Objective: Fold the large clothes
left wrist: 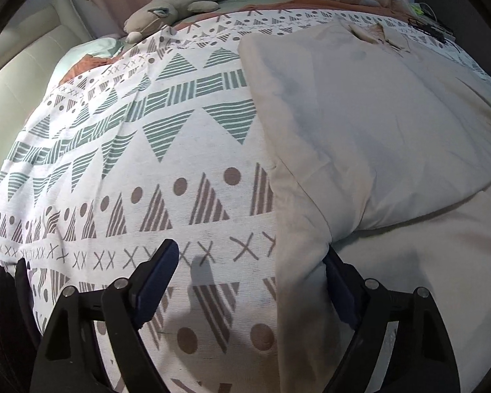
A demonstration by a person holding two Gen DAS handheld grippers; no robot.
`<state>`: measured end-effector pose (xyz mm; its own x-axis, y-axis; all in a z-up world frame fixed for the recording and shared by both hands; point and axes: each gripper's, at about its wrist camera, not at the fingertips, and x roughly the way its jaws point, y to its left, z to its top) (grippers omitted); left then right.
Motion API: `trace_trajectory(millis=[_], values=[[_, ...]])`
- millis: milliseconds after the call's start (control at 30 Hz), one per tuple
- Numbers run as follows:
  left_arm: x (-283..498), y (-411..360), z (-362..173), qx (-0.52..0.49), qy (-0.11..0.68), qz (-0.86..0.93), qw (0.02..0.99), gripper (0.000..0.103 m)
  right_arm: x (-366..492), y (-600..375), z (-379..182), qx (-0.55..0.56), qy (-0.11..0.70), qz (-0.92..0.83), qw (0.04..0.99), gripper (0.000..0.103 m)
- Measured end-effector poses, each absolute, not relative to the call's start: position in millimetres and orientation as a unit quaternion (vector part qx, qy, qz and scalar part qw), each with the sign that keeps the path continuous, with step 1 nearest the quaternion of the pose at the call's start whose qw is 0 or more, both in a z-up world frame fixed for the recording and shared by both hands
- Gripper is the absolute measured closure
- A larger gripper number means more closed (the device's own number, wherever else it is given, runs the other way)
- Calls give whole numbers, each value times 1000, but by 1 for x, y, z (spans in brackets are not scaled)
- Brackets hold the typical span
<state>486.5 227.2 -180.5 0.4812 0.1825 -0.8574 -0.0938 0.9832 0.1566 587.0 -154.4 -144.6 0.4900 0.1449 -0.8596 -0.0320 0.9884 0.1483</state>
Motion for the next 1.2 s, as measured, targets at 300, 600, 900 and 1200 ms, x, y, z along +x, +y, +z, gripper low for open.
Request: trace_trajectory(millis=[300, 600, 900, 1200], values=[[472, 273, -188, -25, 508, 112, 854, 18, 605, -86, -139, 36, 502, 148, 851, 84], [462, 269, -186, -8, 507, 106, 856, 18, 623, -49, -144, 7, 494, 128, 860, 88], [436, 254, -144, -13, 458, 98, 883, 18, 593, -65, -121, 22, 486, 105, 867, 64], [407, 214, -89, -10, 415, 77, 906, 18, 528, -106, -74, 38, 443, 100, 890, 21]])
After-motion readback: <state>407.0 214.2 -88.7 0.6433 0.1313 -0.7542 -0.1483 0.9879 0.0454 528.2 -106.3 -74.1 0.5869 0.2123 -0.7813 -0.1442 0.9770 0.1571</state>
